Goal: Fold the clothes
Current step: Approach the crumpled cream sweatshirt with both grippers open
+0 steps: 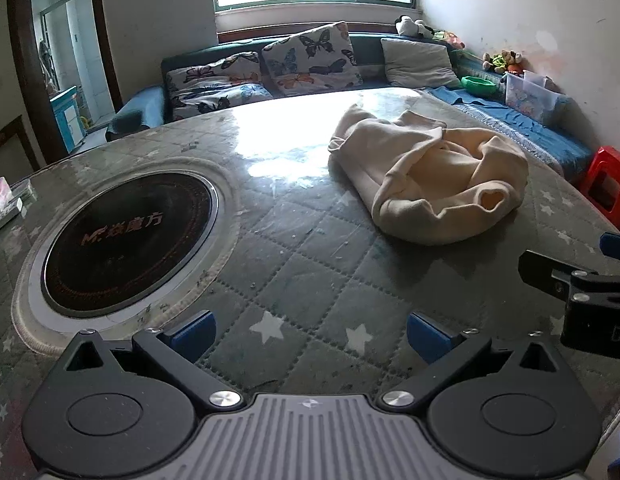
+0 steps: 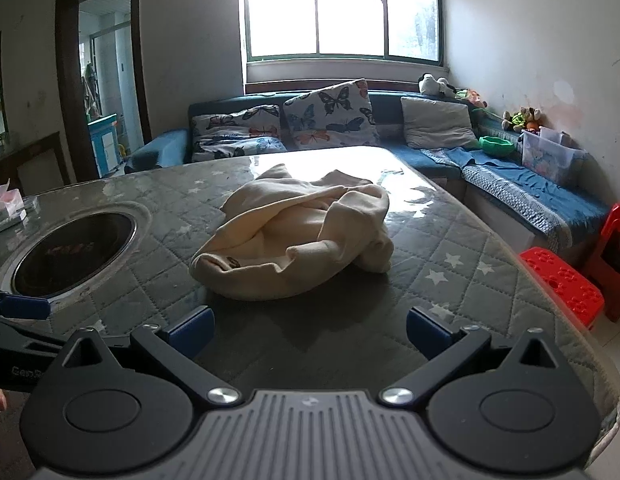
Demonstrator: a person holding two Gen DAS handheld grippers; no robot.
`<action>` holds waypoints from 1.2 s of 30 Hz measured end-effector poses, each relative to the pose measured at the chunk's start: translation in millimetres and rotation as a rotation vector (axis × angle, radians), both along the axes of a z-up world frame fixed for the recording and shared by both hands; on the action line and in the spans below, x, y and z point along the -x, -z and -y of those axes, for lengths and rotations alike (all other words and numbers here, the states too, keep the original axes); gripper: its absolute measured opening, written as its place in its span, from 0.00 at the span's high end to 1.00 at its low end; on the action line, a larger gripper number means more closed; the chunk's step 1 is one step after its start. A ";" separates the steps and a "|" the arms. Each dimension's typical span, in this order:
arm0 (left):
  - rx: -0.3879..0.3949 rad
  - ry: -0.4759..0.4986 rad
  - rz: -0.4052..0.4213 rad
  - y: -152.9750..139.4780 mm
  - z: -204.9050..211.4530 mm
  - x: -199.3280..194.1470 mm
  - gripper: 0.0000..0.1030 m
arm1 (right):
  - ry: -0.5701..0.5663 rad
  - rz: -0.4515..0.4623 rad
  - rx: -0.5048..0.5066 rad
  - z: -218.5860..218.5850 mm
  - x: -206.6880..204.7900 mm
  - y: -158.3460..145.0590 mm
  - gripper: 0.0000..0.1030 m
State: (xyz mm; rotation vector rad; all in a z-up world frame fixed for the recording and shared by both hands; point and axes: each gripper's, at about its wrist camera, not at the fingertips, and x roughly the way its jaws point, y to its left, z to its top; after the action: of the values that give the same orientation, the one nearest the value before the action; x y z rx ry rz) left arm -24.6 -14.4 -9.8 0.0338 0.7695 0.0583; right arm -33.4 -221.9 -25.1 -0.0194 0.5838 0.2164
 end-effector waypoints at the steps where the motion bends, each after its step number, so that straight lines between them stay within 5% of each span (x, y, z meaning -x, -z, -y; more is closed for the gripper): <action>1: -0.001 0.000 0.000 0.0 0.2 0.7 0.00 | -0.002 -0.001 -0.002 -0.5 0.6 0.2 0.00; 36: 0.066 -0.051 -0.078 6.0 -3.6 -12.4 0.00 | 0.005 -0.048 -0.006 -1.8 -7.8 8.9 0.00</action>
State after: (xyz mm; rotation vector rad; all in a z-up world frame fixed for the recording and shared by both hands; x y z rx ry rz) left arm -12.2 -10.8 -15.8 -0.0469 0.8496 0.0804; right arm -25.6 -220.0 -34.0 -0.0072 0.6312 0.2137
